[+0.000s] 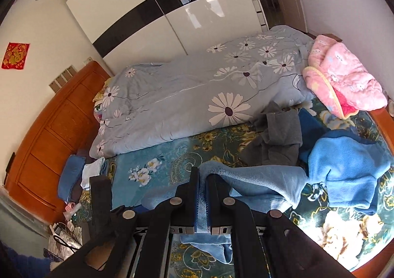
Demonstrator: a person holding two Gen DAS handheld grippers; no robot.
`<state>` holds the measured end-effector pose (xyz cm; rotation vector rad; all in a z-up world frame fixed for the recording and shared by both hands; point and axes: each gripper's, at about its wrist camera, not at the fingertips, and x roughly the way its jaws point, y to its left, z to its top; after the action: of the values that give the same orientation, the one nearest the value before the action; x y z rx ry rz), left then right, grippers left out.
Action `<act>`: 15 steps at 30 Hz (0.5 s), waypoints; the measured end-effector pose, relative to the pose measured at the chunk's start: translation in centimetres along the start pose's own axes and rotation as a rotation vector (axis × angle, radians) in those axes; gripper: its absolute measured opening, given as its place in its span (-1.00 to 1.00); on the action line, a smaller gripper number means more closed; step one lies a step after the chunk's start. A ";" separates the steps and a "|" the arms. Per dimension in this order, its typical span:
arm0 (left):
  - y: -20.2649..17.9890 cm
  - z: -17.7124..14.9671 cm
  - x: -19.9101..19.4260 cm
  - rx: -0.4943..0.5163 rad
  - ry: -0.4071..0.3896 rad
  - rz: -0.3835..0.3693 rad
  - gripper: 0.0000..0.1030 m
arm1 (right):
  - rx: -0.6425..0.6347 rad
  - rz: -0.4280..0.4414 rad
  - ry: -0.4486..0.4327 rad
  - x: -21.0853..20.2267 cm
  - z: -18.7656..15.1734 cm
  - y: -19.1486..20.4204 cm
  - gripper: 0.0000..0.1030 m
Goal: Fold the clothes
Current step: 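Grasp the light blue sweatshirt with the right gripper while the left gripper grasps it too, then lift the sweatshirt out of the pile with both grippers and carry it aside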
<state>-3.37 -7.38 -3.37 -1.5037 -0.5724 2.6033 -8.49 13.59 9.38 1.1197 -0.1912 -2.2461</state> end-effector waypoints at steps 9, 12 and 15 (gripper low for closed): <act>2.1 -0.9 -5.0 -0.071 -0.064 -0.093 0.56 | -0.112 0.063 -0.026 -1.7 1.1 7.3 -0.91; 3.8 -0.6 -6.2 -0.089 -0.078 -0.126 0.25 | -0.143 0.087 -0.031 -1.4 1.5 10.4 -0.91; 6.3 -0.2 -7.4 -0.096 -0.073 -0.159 -0.09 | -0.159 0.092 -0.033 -0.6 1.8 13.6 -0.91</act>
<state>1.30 -15.06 0.31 -1.3323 -0.8002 2.5506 -3.32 2.85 16.14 0.9710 -0.0740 -2.1587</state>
